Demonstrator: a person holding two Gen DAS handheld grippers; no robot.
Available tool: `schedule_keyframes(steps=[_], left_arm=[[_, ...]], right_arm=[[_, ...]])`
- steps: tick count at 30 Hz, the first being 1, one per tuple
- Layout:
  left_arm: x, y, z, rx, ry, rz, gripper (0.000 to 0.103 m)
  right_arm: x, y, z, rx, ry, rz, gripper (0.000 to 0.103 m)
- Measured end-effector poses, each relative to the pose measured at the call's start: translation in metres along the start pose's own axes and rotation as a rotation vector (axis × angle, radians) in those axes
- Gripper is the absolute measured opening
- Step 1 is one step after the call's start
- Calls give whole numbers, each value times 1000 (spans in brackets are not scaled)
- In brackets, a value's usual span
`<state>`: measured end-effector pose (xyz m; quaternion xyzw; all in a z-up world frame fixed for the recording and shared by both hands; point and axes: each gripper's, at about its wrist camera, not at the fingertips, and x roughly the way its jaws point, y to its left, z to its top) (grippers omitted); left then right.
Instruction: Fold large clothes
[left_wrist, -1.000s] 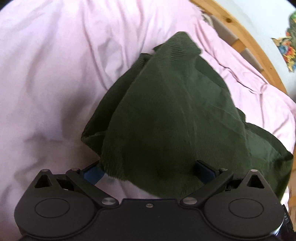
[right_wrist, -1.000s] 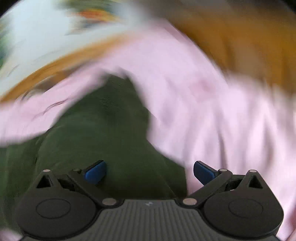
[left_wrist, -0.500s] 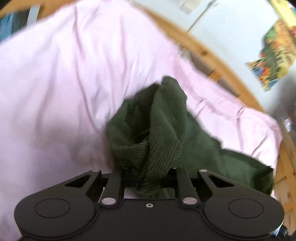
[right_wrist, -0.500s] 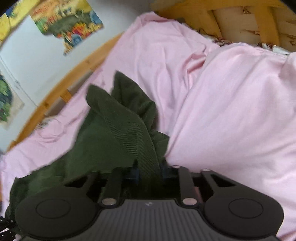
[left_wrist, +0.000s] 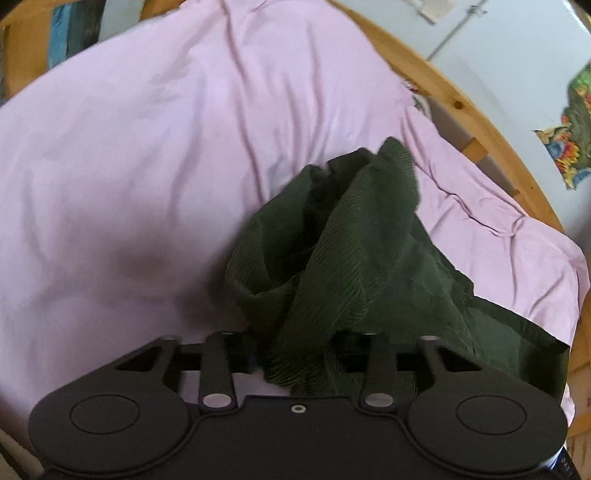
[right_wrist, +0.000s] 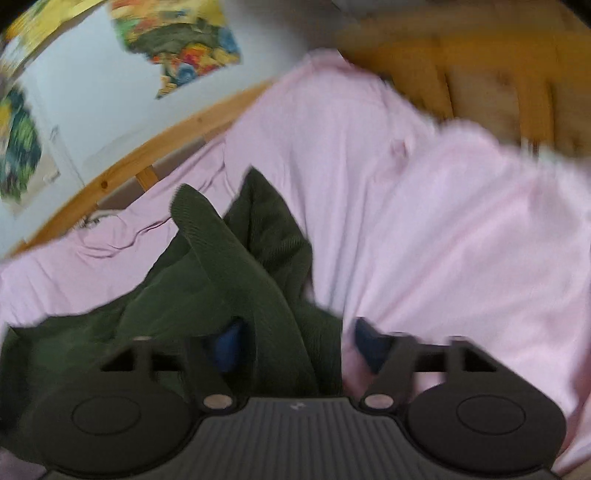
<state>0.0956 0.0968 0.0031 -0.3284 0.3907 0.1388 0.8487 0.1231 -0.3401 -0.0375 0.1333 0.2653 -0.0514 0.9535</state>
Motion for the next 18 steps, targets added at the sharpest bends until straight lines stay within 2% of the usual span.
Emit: schedule_keyframes(steps=[2, 4, 7, 8, 9, 11, 12, 14, 16, 18], left_arm=[[2, 3, 0, -21, 2, 19, 79], [5, 6, 4, -27, 0, 30, 80], [14, 8, 5, -51, 23, 38, 79], [17, 9, 5, -58, 28, 42, 70], [18, 9, 4, -58, 28, 41, 53], [15, 7, 3, -39, 14, 26, 44], [11, 4, 1, -23, -14, 18, 35], [2, -2, -1, 8, -55, -8, 27], [-7, -11, -3, 58, -95, -25, 24], [-17, -30, -3, 153, -133, -28, 22]], right_arm=[[-4, 21, -2, -132, -83, -5, 94], [-4, 46, -7, -284, -171, 8, 103], [3, 86, -22, -501, -232, 83, 103], [9, 96, -27, -553, -226, 110, 103], [17, 108, -32, -607, -209, 132, 103], [32, 122, -42, -670, -156, 140, 102], [38, 124, -45, -677, -129, 139, 102], [48, 118, -39, -605, -63, 173, 102], [61, 102, -26, -466, 25, 215, 102], [70, 84, -16, -337, 91, 252, 102]])
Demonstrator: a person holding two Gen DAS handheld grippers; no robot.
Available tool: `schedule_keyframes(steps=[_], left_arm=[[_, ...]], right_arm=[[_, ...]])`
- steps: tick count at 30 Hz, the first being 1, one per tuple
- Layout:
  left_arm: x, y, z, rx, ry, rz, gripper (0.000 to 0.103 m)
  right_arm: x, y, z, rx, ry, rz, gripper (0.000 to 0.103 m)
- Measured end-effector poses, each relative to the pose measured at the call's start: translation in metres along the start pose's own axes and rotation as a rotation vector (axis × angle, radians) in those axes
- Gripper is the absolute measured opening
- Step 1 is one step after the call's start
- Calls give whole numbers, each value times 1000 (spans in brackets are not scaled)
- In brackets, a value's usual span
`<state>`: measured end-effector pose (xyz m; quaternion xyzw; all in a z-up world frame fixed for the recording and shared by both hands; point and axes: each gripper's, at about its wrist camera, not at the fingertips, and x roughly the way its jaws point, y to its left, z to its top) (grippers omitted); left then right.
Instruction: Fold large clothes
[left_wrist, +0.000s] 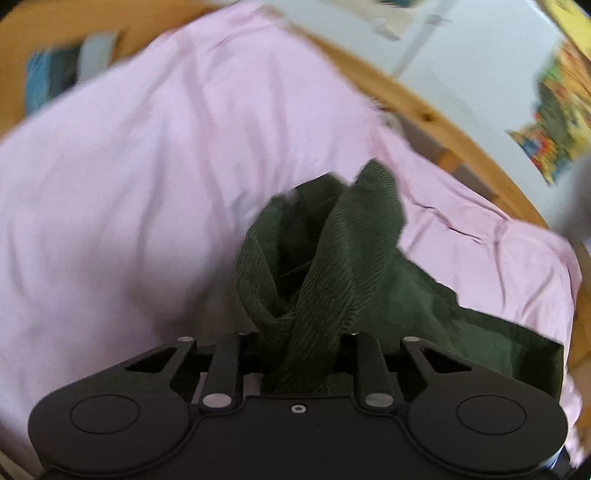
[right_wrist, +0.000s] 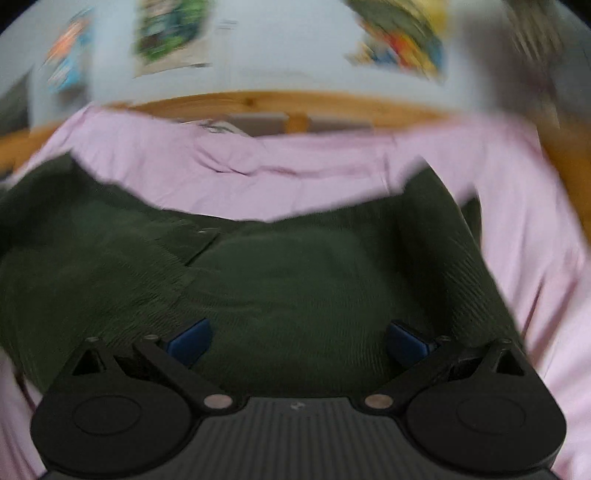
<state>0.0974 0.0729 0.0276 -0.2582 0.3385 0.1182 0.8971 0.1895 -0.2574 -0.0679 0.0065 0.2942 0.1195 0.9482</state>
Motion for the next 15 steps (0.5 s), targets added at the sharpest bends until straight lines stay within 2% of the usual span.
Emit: schedule_keyframes(steps=[3, 5, 8, 11, 15], left_arm=[[-20, -41, 8, 181, -68, -37, 22], [-32, -71, 13, 260, -98, -72, 22], [-50, -123, 15, 396, -119, -112, 22], [-61, -184, 5, 539, -128, -148, 22], [-61, -249, -26, 714, -125, -187, 22]], right_arm=[[-6, -26, 3, 135, 3, 59, 99], [-14, -45, 7, 247, -17, 111, 99], [-22, -83, 11, 469, -52, 230, 99], [-28, -121, 13, 725, -115, 448, 101], [-18, -152, 2, 999, -139, 856, 103]])
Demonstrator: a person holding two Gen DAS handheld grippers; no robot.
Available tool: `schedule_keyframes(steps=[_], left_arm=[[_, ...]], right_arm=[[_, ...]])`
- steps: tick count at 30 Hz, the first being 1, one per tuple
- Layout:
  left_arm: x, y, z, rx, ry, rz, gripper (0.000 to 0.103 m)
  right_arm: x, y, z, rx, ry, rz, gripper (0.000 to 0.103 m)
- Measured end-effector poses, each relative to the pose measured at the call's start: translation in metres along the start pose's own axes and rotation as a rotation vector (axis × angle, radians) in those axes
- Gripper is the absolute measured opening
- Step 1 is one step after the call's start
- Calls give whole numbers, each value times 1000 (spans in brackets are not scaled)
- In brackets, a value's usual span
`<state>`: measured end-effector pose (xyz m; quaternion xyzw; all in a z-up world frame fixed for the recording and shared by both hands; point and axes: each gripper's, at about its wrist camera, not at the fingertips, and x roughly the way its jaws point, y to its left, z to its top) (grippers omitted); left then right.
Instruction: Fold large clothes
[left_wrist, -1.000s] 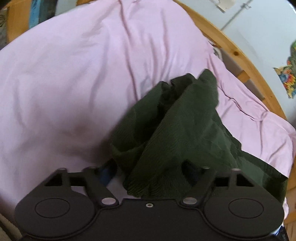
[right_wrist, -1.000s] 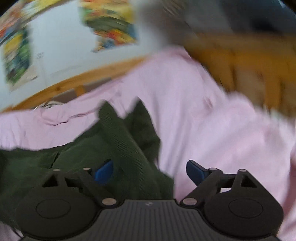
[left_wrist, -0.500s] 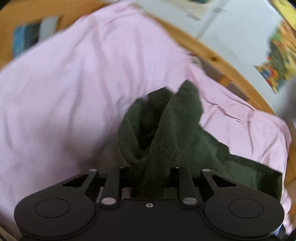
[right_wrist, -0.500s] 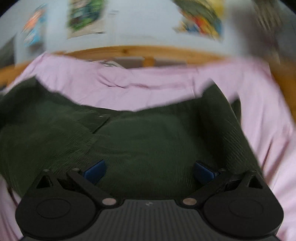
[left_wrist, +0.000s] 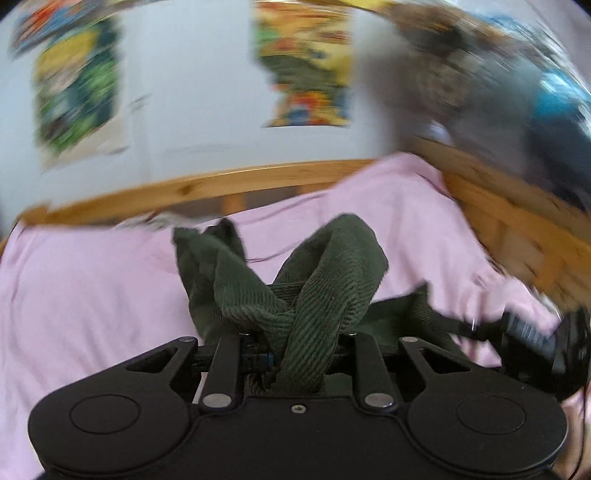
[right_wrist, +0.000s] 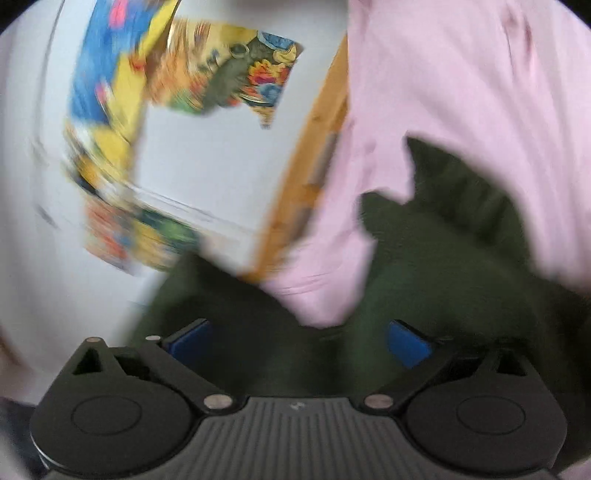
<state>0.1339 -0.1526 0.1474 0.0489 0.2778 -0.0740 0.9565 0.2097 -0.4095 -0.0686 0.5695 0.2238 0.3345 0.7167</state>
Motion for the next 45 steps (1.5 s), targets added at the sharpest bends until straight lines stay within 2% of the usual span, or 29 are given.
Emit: schedule_keyframes(steps=[1, 2, 4, 5, 9, 12, 15, 17, 21, 22, 24, 26, 29, 31, 34, 35, 37, 40, 41, 43, 45], left_arm=[[4, -15, 0, 36, 8, -11, 22], [7, -28, -1, 64, 18, -22, 22], [16, -52, -8, 127, 45, -46, 22], [18, -62, -13, 157, 57, -59, 22], [25, -107, -43, 360, 82, -78, 22], [28, -137, -63, 496, 75, -77, 22], [32, -159, -72, 539, 72, -107, 22], [40, -172, -77, 559, 78, -125, 23], [67, -187, -95, 600, 103, -148, 26], [72, -188, -101, 602, 110, -160, 26], [79, -186, -110, 602, 120, -172, 29], [82, -180, -112, 588, 122, -180, 30], [83, -175, -108, 531, 120, -209, 31], [82, -170, -105, 510, 117, -215, 31], [72, -165, -102, 516, 83, -227, 40], [66, -160, -100, 504, 63, -245, 46], [55, -148, -95, 453, 44, -306, 49], [35, -114, -90, 320, 24, -447, 59], [28, -100, -89, 270, 13, -475, 65], [17, -77, -87, 180, -8, -492, 70], [14, -47, -83, 70, -35, -449, 79]], right_arm=[[1, -6, 3, 80, 20, 96, 103], [1, -10, 6, 129, 29, 155, 103], [8, -13, 15, 164, 25, 215, 103], [11, -13, 19, 155, 24, 215, 103], [12, -9, 37, 73, 20, 133, 103], [-9, -17, 48, 99, -6, 102, 103], [-31, -25, 55, 115, -24, 84, 103], [-37, -28, 64, 78, -16, 36, 103], [-35, -35, 78, -35, 45, -122, 103], [-34, -37, 79, -63, 55, -172, 98], [-31, -37, 79, -112, 71, -244, 79], [-26, -32, 76, -190, 89, -296, 46], [-15, -13, 62, -321, 104, -333, 22], [-13, 6, 50, -478, 87, -396, 14], [-17, 21, 40, -607, 65, -436, 12], [-17, 22, 39, -616, 63, -450, 12], [-20, 20, 37, -614, 62, -478, 12], [-19, 20, 35, -597, 48, -505, 12], [-21, 21, 33, -607, 42, -514, 12], [-17, 25, 30, -628, 25, -534, 12], [-14, 29, 23, -688, 18, -563, 12]])
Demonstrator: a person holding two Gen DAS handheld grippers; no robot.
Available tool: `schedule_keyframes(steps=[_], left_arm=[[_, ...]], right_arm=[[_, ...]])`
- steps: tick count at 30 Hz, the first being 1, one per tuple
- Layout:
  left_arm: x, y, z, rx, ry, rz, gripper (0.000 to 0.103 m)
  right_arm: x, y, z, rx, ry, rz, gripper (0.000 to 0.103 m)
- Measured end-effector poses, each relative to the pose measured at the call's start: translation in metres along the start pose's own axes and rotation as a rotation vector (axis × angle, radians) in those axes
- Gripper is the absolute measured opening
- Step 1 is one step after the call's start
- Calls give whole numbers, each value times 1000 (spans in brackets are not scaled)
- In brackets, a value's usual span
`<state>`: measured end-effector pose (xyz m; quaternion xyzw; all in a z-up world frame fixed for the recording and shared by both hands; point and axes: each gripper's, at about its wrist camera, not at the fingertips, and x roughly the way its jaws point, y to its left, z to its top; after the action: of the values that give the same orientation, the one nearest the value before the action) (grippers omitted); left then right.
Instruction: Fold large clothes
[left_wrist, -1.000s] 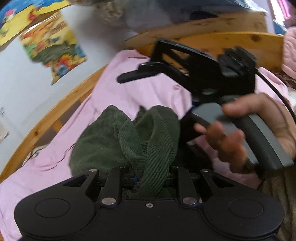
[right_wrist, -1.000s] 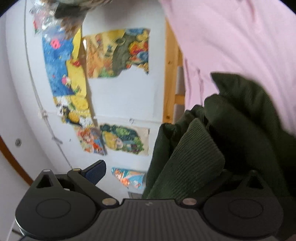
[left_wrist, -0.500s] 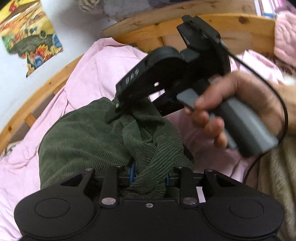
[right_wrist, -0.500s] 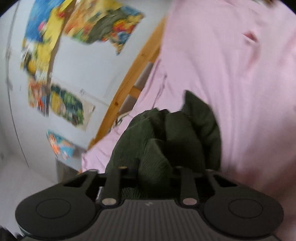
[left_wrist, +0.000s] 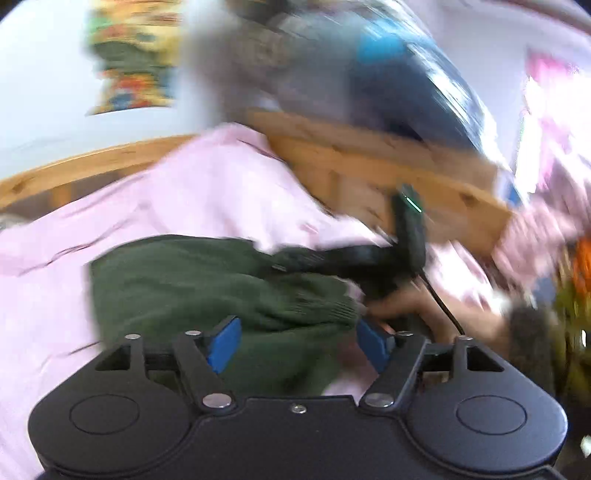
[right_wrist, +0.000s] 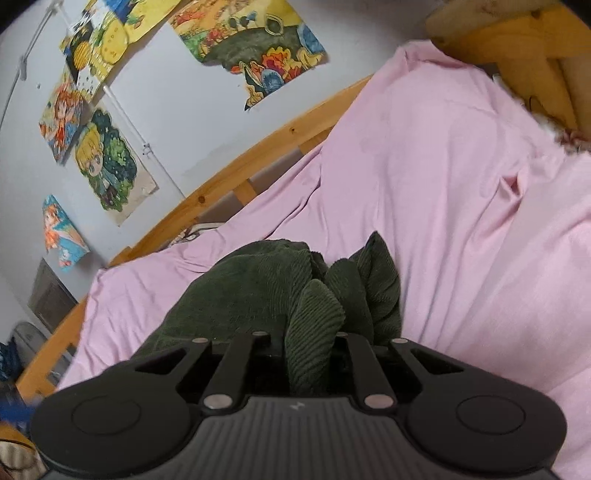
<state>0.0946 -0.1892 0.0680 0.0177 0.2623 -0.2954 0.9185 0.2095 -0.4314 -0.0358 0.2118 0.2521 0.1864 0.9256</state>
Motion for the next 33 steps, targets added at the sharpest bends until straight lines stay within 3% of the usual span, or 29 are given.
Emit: schedule_keyframes(steps=[4, 7, 9, 13, 16, 19, 21, 25, 29, 33], left_arm=[[-18, 51, -9, -224, -88, 182, 94], [-3, 92, -22, -418, -19, 322, 94], [7, 115, -36, -528, 16, 296, 93], [20, 135, -65, -686, 4, 153, 97], [33, 136, -76, -686, 26, 111, 102], [36, 134, -77, -654, 34, 107, 102], [36, 132, -77, -624, 43, 115, 102], [40, 122, -74, -543, 68, 138, 102], [43, 111, -69, -465, 75, 158, 102], [50, 107, -69, -437, 92, 159, 102]], right_arm=[[1, 38, -11, -248, -31, -117, 13], [3, 49, -16, -305, -39, -152, 13], [3, 50, -18, -315, -34, -166, 15], [0, 49, -22, -296, -43, -206, 38], [-6, 46, -22, -241, -75, -266, 66], [-24, 55, -21, -211, -179, -364, 84], [-36, 71, -23, -250, -249, -414, 87], [-48, 112, -31, -341, -347, -384, 100], [-21, 129, -47, -466, -245, -391, 101], [17, 130, -67, -596, -53, -508, 101]])
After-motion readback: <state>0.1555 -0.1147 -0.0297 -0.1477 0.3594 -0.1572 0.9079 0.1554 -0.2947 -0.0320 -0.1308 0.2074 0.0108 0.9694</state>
